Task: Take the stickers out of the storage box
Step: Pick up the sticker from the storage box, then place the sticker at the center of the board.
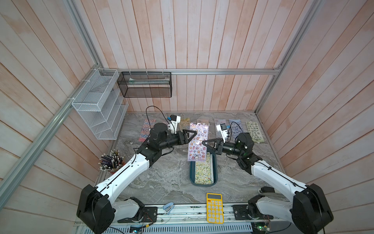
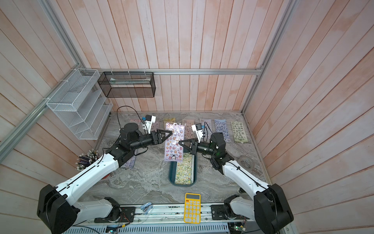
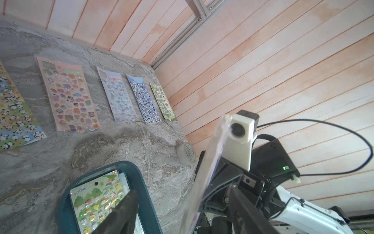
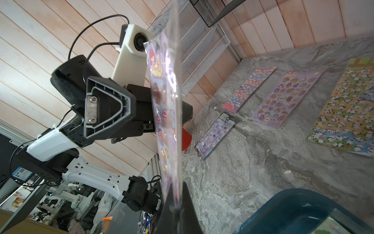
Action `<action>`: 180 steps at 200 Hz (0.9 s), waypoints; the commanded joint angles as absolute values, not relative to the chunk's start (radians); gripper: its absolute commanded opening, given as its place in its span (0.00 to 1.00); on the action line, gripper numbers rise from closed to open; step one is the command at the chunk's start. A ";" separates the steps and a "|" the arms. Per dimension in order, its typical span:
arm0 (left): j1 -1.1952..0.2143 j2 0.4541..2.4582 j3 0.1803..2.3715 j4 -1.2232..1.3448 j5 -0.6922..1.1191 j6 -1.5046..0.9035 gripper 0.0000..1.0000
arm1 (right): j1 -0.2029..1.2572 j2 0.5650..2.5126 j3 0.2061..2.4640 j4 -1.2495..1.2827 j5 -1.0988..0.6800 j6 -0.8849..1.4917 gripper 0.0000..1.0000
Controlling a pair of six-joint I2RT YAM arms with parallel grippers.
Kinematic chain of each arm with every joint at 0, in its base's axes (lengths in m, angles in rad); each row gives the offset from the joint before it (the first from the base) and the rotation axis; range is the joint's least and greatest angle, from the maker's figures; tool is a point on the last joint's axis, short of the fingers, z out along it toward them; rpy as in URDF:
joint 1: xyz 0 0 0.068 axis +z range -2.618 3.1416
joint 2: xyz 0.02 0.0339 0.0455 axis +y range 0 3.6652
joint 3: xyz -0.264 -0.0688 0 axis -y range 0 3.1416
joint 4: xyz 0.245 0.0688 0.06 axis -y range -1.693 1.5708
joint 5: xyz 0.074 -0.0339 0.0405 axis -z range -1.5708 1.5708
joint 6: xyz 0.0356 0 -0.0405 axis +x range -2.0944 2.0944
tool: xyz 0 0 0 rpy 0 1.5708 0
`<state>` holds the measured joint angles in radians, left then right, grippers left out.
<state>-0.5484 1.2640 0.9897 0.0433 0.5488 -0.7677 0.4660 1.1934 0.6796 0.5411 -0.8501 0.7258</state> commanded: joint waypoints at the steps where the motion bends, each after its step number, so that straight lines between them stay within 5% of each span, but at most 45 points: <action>1: -0.557 1.259 0.973 0.070 0.619 -0.746 0.68 | 0.467 1.190 0.727 0.507 -0.845 0.692 0.00; 16: -0.573 1.271 0.980 0.060 0.624 -0.734 0.54 | 0.467 1.195 0.736 0.495 -0.836 0.686 0.00; 32: -0.579 1.282 0.992 0.061 0.629 -0.732 0.13 | 0.467 1.197 0.741 0.486 -0.831 0.684 0.00; 44: -0.580 1.289 1.001 0.064 0.625 -0.732 0.00 | 0.468 1.197 0.742 0.456 -0.821 0.675 0.00; 64: -0.580 1.293 1.016 0.056 0.600 -0.723 0.00 | 0.468 1.185 0.751 0.382 -0.785 0.641 0.04; 96: -0.565 1.308 1.036 0.006 0.580 -0.707 0.00 | 0.468 1.145 0.792 0.220 -0.684 0.545 0.55; 143: -0.480 1.288 1.044 -0.165 0.503 -0.664 0.00 | 0.467 1.045 0.824 0.040 -0.424 0.422 0.80; 151: -0.453 1.283 1.039 -0.202 0.480 -0.659 0.00 | 0.466 1.026 0.821 0.026 -0.379 0.416 0.99; 180: -0.323 1.278 0.999 -0.326 0.438 -0.663 0.00 | 0.466 0.949 0.802 -0.009 -0.254 0.388 1.00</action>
